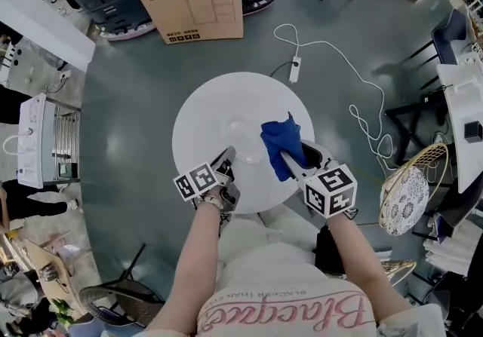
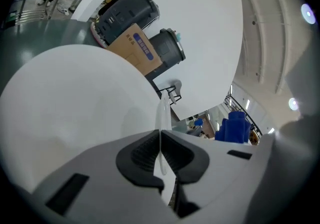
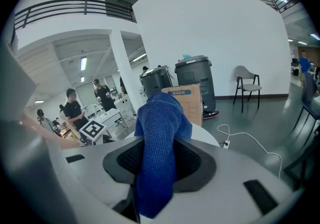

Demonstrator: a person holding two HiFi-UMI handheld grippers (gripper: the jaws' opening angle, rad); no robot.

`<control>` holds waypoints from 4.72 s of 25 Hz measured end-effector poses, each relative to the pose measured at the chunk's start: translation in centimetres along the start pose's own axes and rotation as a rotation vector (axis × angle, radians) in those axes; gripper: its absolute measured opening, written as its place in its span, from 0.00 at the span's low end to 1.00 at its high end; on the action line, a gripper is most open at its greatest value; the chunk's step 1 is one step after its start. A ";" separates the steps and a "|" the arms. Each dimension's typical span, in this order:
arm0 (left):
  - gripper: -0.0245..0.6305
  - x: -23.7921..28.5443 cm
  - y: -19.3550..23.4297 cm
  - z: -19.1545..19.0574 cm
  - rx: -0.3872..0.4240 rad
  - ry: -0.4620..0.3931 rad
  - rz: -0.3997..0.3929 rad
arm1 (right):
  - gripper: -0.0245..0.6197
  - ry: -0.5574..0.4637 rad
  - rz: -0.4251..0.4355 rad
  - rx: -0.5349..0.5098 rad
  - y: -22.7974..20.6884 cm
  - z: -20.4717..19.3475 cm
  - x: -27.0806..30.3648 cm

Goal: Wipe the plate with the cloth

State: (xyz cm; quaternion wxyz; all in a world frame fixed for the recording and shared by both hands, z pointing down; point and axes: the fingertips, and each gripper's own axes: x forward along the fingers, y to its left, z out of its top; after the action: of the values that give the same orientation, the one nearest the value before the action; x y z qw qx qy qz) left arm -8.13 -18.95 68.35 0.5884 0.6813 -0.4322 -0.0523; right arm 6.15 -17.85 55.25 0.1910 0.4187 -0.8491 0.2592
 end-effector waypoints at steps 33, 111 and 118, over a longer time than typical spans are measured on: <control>0.06 -10.6 -21.9 7.6 0.518 -0.213 -0.200 | 0.27 -0.483 0.174 -0.278 11.0 18.7 -6.4; 0.06 -13.4 -24.5 7.2 2.034 -0.503 0.263 | 0.27 -0.410 0.128 -0.226 6.0 18.6 -10.9; 0.06 -12.8 -26.2 5.2 2.471 -0.576 0.257 | 0.27 -0.332 0.301 -0.384 10.4 19.3 -10.3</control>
State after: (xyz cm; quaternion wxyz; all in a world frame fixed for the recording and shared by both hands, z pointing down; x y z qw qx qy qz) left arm -5.26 -16.31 38.96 -0.5484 0.6909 -0.3673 0.2950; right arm 1.61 -17.74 31.47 0.0845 0.2808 -0.9549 0.0469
